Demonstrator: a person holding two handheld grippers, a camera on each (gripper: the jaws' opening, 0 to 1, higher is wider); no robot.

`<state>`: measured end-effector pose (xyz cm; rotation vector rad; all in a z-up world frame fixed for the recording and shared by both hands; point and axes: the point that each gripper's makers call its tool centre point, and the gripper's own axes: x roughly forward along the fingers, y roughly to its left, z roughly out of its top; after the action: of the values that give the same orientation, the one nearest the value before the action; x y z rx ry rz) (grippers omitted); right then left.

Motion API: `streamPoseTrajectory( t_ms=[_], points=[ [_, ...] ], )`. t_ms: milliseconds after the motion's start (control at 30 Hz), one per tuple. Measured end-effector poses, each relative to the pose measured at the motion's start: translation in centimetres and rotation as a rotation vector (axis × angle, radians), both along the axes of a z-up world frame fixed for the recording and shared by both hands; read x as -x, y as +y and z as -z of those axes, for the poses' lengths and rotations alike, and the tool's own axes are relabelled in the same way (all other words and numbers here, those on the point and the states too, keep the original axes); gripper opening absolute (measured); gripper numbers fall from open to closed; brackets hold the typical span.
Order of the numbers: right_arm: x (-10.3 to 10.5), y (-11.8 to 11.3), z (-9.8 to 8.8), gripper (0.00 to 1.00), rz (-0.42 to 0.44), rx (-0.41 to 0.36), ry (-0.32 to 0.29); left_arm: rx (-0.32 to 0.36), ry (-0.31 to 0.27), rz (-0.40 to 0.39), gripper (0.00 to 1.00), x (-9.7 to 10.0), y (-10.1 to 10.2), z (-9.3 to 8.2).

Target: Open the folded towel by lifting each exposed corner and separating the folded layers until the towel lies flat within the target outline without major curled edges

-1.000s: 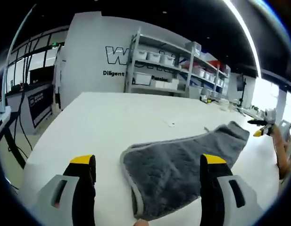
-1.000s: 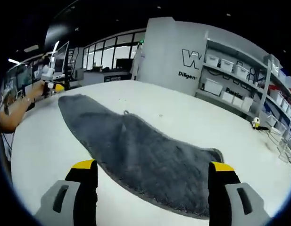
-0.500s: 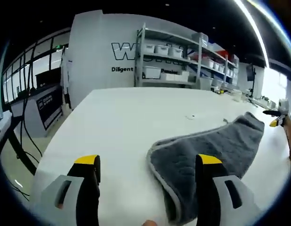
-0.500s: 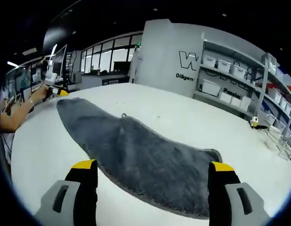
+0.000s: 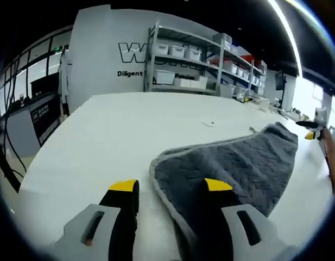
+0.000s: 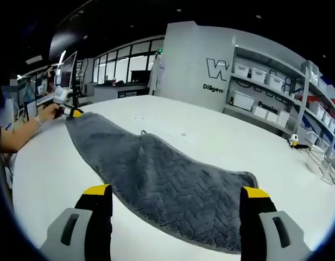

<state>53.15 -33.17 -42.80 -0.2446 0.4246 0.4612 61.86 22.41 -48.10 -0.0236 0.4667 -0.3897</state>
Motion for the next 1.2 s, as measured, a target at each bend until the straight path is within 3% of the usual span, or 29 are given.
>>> streamPoseTrajectory(
  t_ms=[67,133,300,500,667,833,1200],
  points=[
    [0.1,0.2,0.0,0.99,-0.008,-0.001,0.0,0.008,0.015,0.027,0.33,0.3,-0.5,0.4],
    [0.1,0.3,0.1,0.99,-0.01,0.003,0.002,0.0,0.02,0.039,0.32,0.5,-0.8,0.7],
    [0.0,0.3,0.5,0.99,-0.01,-0.002,0.012,-0.05,-0.036,0.061,0.2,0.5,-1.0,0.4],
    [0.2,0.4,1.0,0.99,-0.016,0.014,0.033,-0.071,-0.052,0.071,0.08,0.6,-1.3,0.3],
    [0.2,0.4,0.8,0.99,-0.012,0.008,0.024,-0.076,-0.066,0.062,0.07,0.7,-1.3,0.1],
    [0.2,0.0,0.7,0.99,0.0,0.004,0.022,-0.134,-0.101,0.064,0.07,1.0,-1.3,-0.8],
    [0.0,-0.6,0.5,0.99,0.013,0.013,0.03,-0.138,-0.158,0.084,0.06,1.7,-1.8,-2.6]
  ],
)
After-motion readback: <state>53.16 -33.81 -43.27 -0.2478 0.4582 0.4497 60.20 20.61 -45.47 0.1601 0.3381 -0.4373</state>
